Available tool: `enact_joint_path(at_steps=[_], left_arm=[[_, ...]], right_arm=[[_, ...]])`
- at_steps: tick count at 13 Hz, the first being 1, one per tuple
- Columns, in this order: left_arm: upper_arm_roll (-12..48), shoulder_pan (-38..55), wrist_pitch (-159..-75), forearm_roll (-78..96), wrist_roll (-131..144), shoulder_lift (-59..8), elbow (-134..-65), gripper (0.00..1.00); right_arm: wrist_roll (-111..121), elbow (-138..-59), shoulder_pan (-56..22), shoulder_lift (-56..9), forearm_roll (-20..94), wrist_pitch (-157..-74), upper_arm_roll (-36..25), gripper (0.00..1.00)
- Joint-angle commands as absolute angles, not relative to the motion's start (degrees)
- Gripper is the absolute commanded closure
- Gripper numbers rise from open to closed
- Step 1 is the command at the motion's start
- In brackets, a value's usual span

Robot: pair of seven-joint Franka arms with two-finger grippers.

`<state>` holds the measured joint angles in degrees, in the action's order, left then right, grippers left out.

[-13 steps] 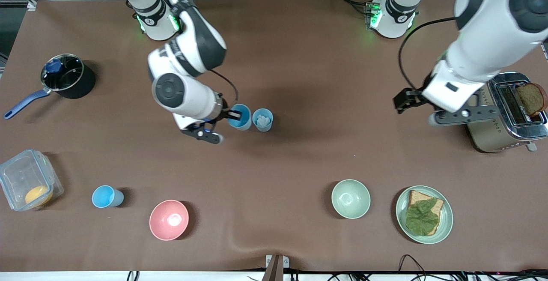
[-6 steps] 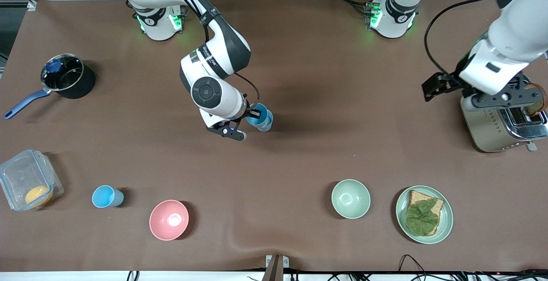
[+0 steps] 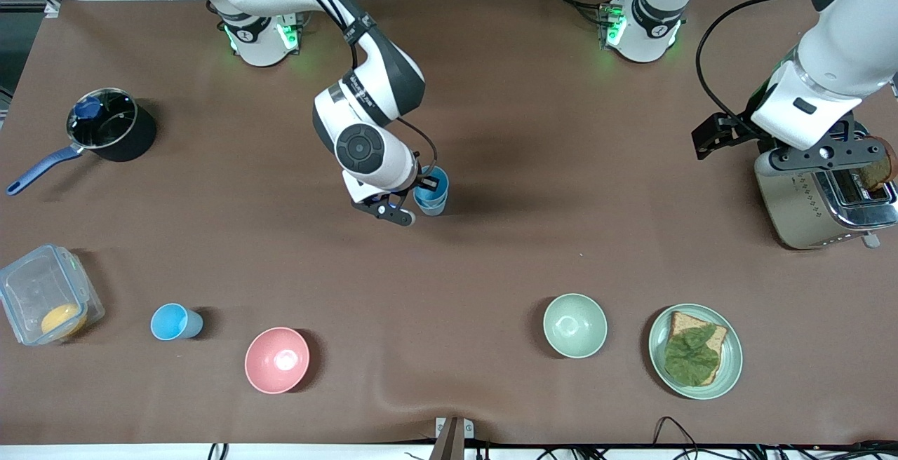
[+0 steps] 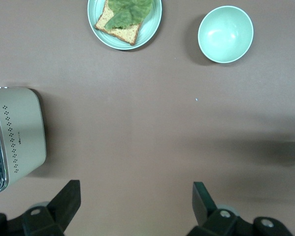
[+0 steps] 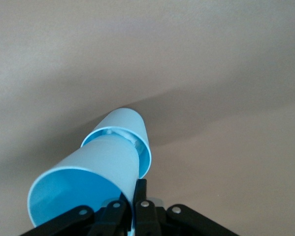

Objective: Stack blue cups with both arms
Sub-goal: 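Lower the blue cup into the tissue cup while the left gripper withdraws, then open the right gripper and draw the right arm back from the stack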

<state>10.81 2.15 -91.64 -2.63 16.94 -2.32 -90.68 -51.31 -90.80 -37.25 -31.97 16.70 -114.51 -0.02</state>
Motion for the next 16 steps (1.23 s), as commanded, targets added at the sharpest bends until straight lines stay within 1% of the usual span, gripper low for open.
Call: enact_joint_path(at_steps=[1, 2, 4, 6, 8, 11, 13, 14, 16], left_arm=[[11.4, 1.3, -91.5, -2.9, 16.1, 0.9, -93.3, 0.00], [11.4, 0.8, -91.3, -2.9, 16.1, 1.0, -93.3, 0.00], [11.4, 0.5, -89.9, -3.0, 16.0, 0.8, -92.5, 0.00], [11.4, 0.8, -89.8, -3.1, 16.1, 0.2, -90.9, 0.00], [11.4, 0.8, -89.8, -2.9, 16.1, 0.1, -90.4, 0.00], [11.3, 0.5, -88.6, -1.9, 16.0, 0.1, -88.6, 0.00], [11.2, 0.5, -87.8, -1.8, 15.8, 0.2, -88.2, 0.00], [11.1, 0.4, -87.5, -1.7, 15.4, 0.2, -88.2, 0.00], [11.1, 0.5, -87.6, -1.1, 14.9, 0.1, -88.2, 0.00]], right_arm=[[-52.0, -89.1, -37.4, -31.8, 14.1, -113.6, -1.4, 0.00], [-51.8, -88.5, -35.7, -30.0, 13.3, -112.9, -2.1, 0.00], [-50.6, -88.3, -30.8, -24.9, 12.7, -107.6, -2.9, 0.00], [-37.4, -88.6, -24.2, -21.5, 12.1, -98.7, -3.3, 0.00], [-24.6, -90.6, -16.6, -17.7, 10.5, -93.3, -3.4, 0.00], [-9.2, -98.1, -8.5, -10.3, 5.4, -93.6, -3.5, 0.00], [0.5, -103.1, -2.5, -4.6, 5.4, -94.0, -3.4, 0.00], [3.2, -104.8, -0.9, -2.2, 5.3, -94.7, -3.5, 0.00], [3.6, -105.4, 0.0, 1.2, 5.0, -94.7, -3.5, 0.00]])
